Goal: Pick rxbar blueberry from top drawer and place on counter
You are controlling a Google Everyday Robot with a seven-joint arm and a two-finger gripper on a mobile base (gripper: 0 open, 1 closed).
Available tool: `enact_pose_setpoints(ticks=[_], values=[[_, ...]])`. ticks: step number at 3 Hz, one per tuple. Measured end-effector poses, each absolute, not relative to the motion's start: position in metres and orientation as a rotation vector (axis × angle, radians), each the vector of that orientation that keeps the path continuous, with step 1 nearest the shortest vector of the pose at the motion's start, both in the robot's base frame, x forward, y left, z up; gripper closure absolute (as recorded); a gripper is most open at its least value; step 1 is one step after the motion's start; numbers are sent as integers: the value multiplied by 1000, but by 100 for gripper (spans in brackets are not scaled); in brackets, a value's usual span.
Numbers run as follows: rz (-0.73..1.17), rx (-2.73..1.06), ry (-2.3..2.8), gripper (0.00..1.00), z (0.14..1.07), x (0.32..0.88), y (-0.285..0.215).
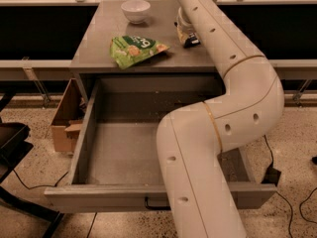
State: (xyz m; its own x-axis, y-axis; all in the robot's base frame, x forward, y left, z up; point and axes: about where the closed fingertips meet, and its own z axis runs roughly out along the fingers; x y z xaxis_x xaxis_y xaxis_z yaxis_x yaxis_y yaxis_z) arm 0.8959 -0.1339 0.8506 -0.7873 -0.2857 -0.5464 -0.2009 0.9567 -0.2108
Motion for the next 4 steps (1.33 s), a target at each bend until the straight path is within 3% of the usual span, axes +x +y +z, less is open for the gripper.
enact_pose_setpoints(ticks=[2,3,4], values=[[-188,-343,2503,15,851,896,-134],[-188,-343,2503,0,850,896,-134],[-139,-295,2510,0,854,889,-149]])
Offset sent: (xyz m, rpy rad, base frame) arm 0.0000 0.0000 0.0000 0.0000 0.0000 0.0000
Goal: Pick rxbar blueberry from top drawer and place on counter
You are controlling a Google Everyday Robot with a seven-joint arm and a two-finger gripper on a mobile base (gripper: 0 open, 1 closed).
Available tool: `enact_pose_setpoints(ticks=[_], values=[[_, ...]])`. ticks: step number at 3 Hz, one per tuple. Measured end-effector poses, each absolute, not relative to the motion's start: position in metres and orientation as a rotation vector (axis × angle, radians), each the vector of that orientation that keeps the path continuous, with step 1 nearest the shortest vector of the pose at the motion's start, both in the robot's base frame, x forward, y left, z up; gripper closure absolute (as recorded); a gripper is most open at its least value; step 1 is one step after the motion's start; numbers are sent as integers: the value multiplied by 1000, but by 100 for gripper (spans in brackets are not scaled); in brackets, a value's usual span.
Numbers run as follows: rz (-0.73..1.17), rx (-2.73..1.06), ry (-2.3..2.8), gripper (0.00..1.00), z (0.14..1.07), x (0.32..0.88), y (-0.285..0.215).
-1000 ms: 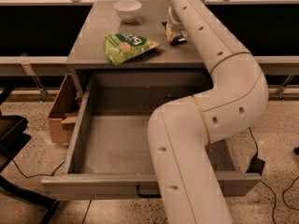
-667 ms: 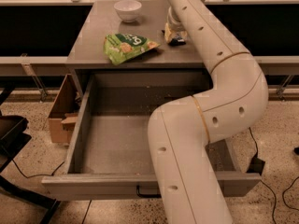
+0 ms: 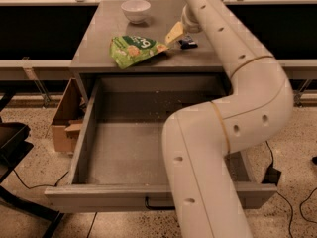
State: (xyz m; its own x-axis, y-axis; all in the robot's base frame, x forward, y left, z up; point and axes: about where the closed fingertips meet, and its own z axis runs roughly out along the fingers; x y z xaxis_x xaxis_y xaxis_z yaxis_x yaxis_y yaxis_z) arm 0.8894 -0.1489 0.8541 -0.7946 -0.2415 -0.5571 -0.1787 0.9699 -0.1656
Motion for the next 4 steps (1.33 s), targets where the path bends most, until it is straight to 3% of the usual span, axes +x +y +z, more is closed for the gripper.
enact_pose_setpoints(ticks=[2,4], values=[[38,45,2435,0,903,845,-276],[180,354,2025,0,1046,751,-380]])
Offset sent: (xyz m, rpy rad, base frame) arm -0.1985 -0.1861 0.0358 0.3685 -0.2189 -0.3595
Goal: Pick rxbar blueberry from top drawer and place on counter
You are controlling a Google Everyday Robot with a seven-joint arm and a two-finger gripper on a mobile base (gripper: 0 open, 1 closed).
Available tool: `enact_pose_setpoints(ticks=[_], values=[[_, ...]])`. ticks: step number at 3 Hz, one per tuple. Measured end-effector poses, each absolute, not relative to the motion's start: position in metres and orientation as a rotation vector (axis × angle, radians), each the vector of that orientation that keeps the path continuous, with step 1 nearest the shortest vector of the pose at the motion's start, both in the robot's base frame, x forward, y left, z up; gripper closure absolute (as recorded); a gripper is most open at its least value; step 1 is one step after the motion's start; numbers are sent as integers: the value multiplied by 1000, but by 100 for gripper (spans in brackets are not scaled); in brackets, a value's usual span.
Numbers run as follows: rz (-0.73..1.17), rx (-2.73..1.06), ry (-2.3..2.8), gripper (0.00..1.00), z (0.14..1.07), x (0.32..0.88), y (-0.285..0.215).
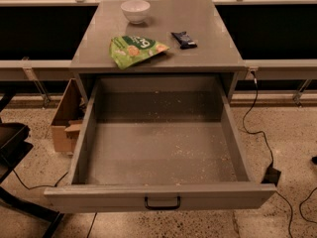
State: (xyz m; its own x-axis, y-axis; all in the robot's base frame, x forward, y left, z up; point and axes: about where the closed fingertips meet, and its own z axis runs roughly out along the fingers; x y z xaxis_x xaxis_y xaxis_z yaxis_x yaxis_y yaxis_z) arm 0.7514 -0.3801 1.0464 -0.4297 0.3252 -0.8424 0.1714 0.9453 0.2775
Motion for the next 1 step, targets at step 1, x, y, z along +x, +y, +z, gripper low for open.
enact_pose_setpoints(ticks=[1], values=[[207,409,1831,0,1114,686,-395]])
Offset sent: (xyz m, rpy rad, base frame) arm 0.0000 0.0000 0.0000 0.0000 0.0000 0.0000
